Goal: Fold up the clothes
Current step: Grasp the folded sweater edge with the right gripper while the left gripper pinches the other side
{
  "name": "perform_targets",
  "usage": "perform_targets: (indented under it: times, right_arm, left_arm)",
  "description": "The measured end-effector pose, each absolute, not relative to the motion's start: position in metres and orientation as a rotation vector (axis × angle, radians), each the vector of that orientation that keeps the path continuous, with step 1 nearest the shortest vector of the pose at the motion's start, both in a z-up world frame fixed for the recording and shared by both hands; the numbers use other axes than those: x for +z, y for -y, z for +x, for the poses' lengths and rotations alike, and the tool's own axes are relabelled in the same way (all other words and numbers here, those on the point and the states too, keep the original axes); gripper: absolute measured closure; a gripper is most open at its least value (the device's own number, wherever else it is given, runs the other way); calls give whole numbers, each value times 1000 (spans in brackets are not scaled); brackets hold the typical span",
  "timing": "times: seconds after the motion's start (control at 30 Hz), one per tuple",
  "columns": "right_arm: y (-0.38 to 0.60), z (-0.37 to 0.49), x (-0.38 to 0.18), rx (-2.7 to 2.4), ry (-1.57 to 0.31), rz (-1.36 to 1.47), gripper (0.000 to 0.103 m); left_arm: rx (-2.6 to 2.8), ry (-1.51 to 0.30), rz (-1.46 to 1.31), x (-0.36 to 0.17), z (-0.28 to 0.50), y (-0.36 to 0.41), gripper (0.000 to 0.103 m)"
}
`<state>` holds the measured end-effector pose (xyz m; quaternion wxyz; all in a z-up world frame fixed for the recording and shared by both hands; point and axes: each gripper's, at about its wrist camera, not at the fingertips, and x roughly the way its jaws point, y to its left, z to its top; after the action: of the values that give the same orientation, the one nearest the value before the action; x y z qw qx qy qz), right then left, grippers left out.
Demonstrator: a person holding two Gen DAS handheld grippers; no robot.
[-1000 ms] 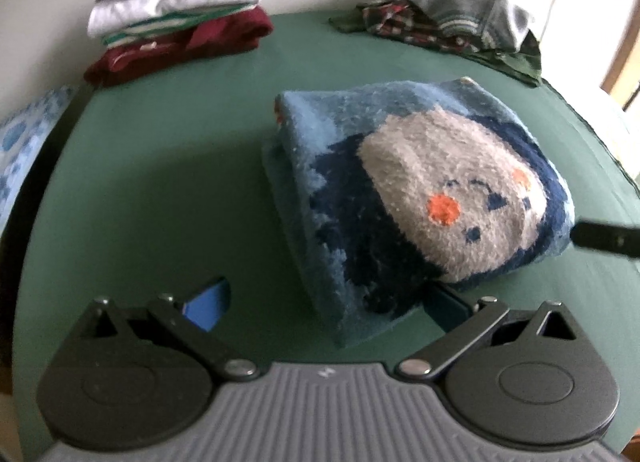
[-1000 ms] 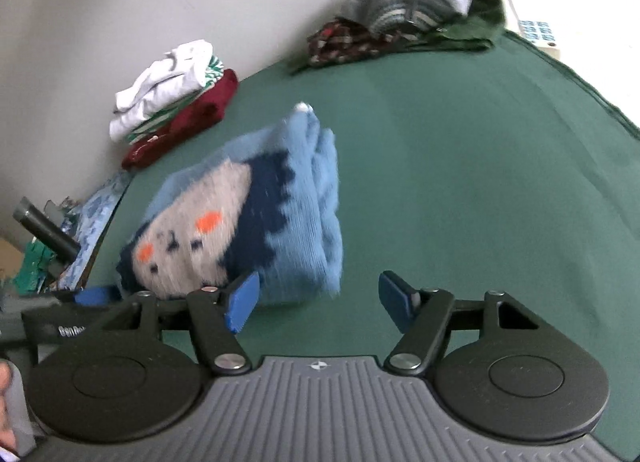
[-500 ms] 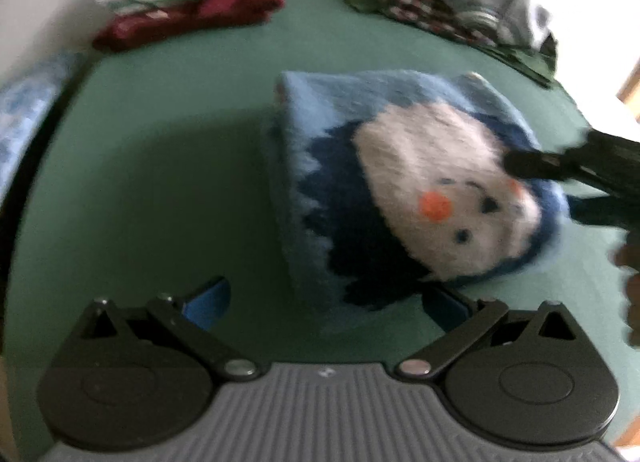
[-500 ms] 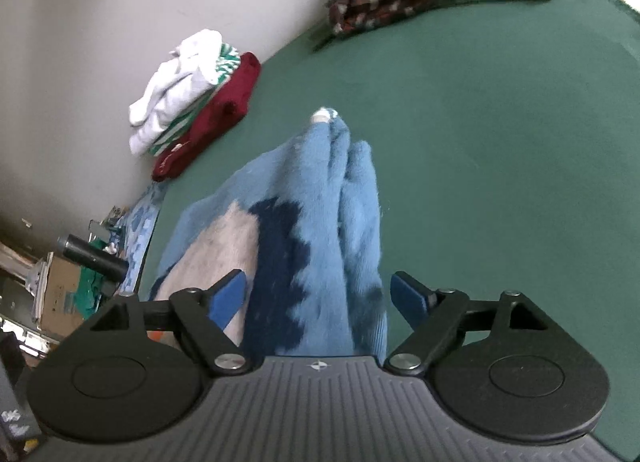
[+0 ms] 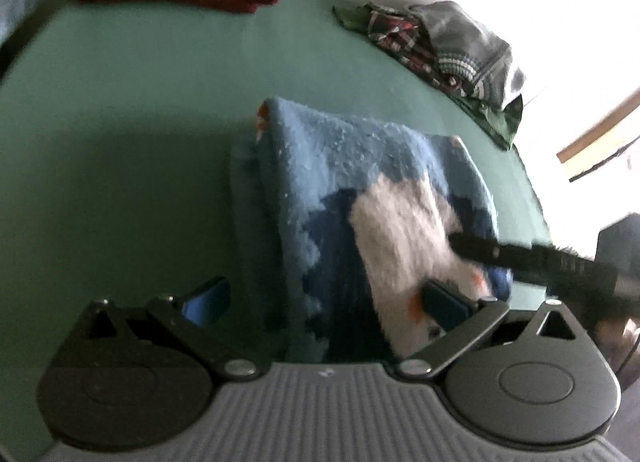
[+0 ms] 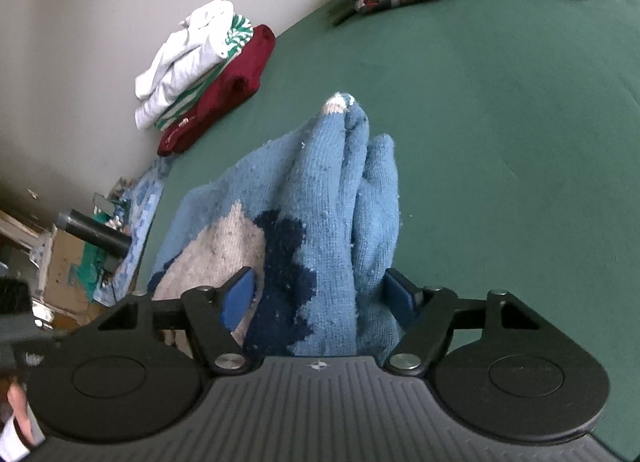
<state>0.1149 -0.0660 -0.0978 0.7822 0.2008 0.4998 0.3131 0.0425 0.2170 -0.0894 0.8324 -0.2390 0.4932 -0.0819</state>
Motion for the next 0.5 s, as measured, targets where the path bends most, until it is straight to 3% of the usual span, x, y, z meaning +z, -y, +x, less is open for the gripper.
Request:
perform_targets:
  times: [0.5]
  right_arm:
    - [61, 110, -97, 650, -1049, 418, 26]
  left_arm:
    - [-227, -1098, -631, -111, 48, -244, 1]
